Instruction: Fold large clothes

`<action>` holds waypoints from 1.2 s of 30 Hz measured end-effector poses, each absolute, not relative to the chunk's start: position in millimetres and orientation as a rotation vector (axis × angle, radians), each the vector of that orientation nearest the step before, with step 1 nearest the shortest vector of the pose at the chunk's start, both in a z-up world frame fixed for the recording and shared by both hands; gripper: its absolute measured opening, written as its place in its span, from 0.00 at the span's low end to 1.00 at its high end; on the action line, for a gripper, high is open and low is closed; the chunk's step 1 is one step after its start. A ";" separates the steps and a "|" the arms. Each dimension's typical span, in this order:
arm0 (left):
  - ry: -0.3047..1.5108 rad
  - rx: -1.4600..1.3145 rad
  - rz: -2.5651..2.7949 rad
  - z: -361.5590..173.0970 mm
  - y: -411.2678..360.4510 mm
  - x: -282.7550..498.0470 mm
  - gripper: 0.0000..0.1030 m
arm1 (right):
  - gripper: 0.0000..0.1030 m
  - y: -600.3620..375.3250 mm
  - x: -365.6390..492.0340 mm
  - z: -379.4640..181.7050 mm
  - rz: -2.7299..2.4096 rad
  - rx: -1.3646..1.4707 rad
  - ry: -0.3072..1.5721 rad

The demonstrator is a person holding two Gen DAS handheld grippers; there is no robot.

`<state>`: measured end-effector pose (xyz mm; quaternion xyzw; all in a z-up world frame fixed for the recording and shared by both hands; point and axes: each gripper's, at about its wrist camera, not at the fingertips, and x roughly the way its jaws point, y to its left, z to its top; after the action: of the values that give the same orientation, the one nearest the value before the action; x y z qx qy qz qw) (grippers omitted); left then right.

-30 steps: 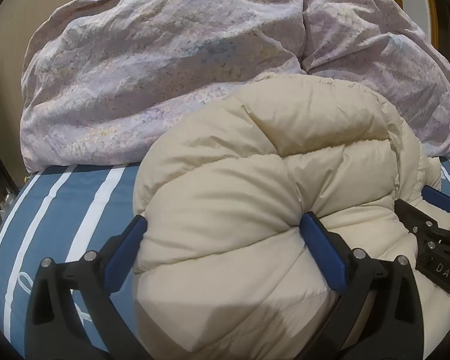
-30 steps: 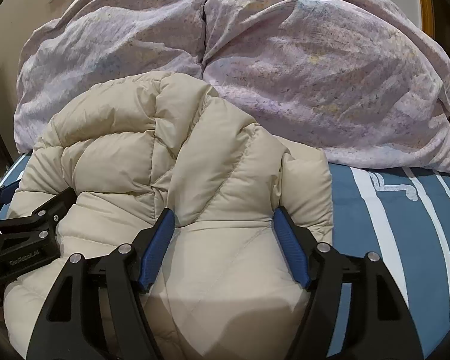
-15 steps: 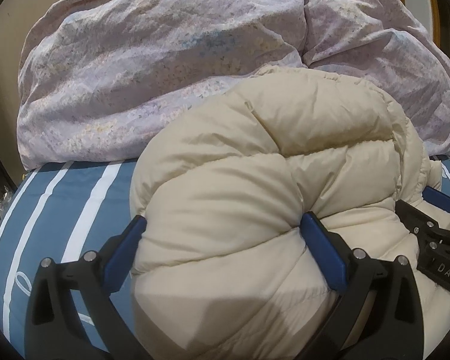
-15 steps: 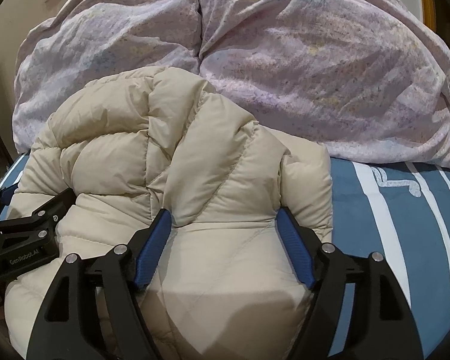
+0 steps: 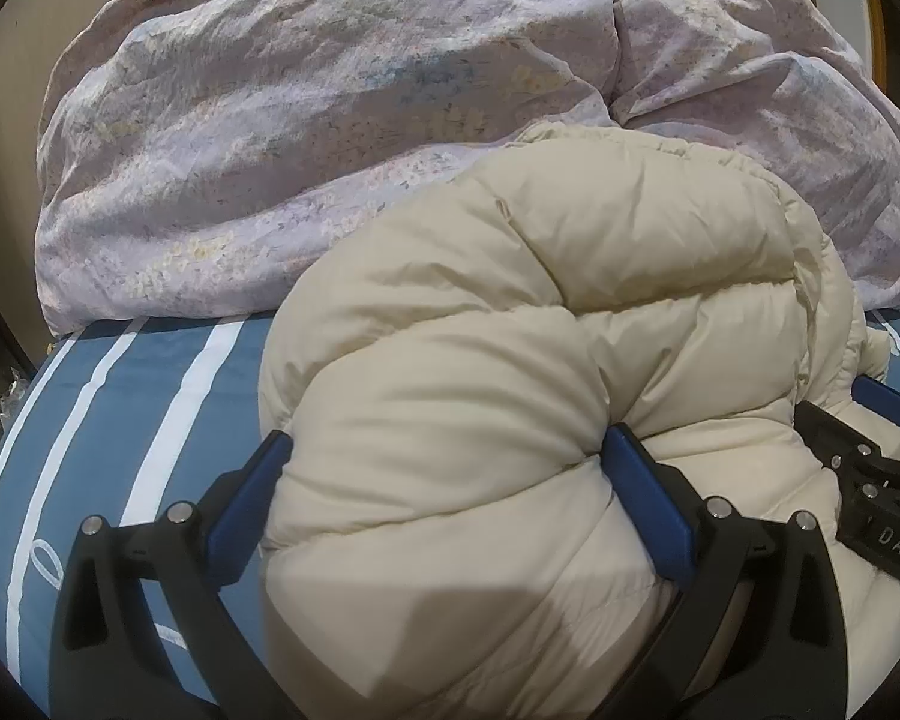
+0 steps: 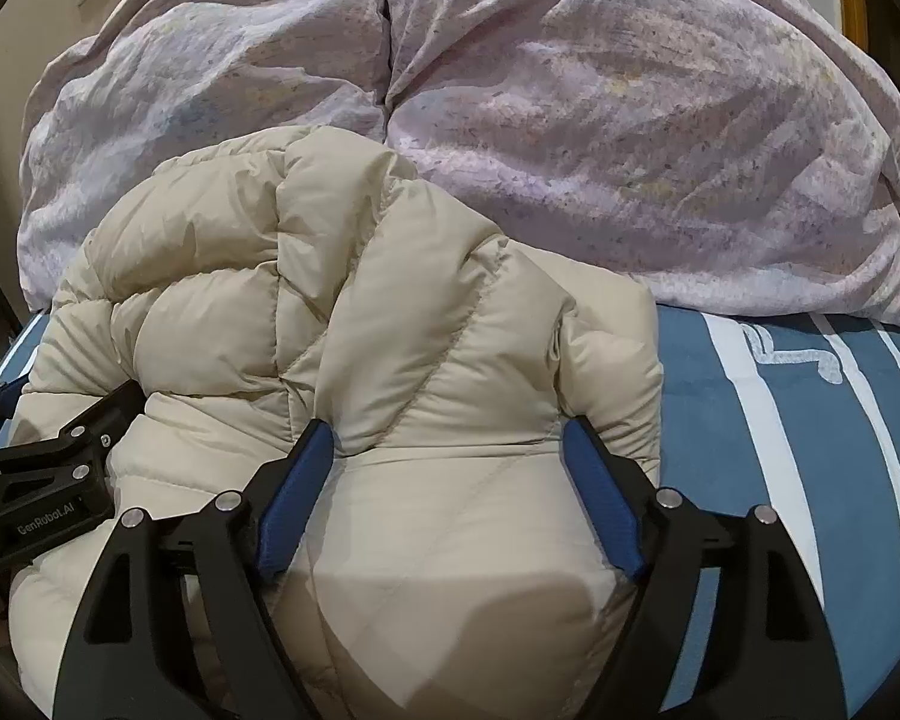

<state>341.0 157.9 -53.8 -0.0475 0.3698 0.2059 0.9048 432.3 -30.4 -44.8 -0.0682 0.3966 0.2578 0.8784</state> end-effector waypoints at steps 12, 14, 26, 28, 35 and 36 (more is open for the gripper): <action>0.717 -0.074 0.430 -25.1 133.2 285.1 0.98 | 0.95 -80.7 384.1 -11.9 0.522 -0.069 0.829; 0.705 -0.082 0.413 -17.4 126.4 267.4 0.98 | 0.95 -90.9 368.9 -6.8 0.522 -0.069 0.833; 0.688 -0.175 0.391 4.2 88.0 155.2 0.98 | 0.98 -127.4 271.6 12.2 0.527 -0.137 0.824; 0.685 -0.179 0.385 4.4 84.3 140.9 0.98 | 0.98 -132.6 260.0 10.9 0.536 -0.131 0.828; 0.689 -0.178 0.371 -0.7 69.3 103.0 0.98 | 0.98 -138.3 226.4 7.6 0.562 -0.154 0.849; 0.687 -0.177 0.372 -0.7 67.3 100.1 0.98 | 0.98 -138.8 222.9 7.8 0.564 -0.156 0.847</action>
<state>100.1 67.3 -0.7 -0.0861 0.3342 0.1809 0.9210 222.9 -138.8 7.8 -0.0747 0.4050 0.2695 0.8705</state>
